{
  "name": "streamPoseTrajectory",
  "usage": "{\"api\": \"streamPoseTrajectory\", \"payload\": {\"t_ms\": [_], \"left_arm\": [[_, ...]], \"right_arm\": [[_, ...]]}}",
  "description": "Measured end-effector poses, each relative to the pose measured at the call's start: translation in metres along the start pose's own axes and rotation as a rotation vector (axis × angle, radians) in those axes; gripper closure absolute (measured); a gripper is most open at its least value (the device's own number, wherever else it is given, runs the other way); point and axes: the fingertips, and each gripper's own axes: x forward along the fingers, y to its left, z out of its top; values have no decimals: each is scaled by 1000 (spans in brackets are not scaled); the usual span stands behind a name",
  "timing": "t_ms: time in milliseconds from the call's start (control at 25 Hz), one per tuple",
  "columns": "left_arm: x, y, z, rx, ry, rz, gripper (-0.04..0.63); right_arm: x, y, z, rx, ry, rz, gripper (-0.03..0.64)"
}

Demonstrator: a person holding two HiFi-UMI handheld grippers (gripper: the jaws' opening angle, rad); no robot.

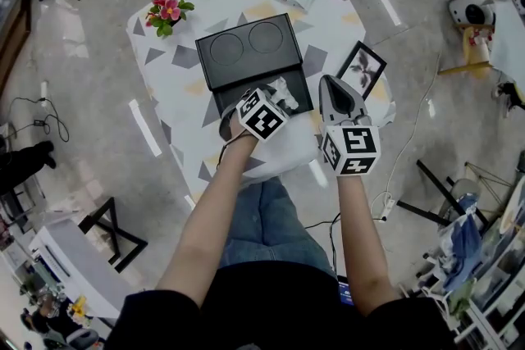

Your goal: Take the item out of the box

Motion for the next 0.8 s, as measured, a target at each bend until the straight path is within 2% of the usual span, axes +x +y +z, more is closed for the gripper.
{"api": "streamPoseTrajectory", "payload": {"t_ms": [320, 520, 800], "left_arm": [[-3, 0, -1, -20, -21, -24, 555], [-7, 0, 0, -26, -33, -39, 565], [-24, -3, 11, -29, -85, -11, 565]], "right_arm": [[-1, 0, 1, 1, -2, -3, 614], [-3, 1, 4, 1, -6, -4, 614], [-10, 2, 8, -4, -20, -12, 614]]}}
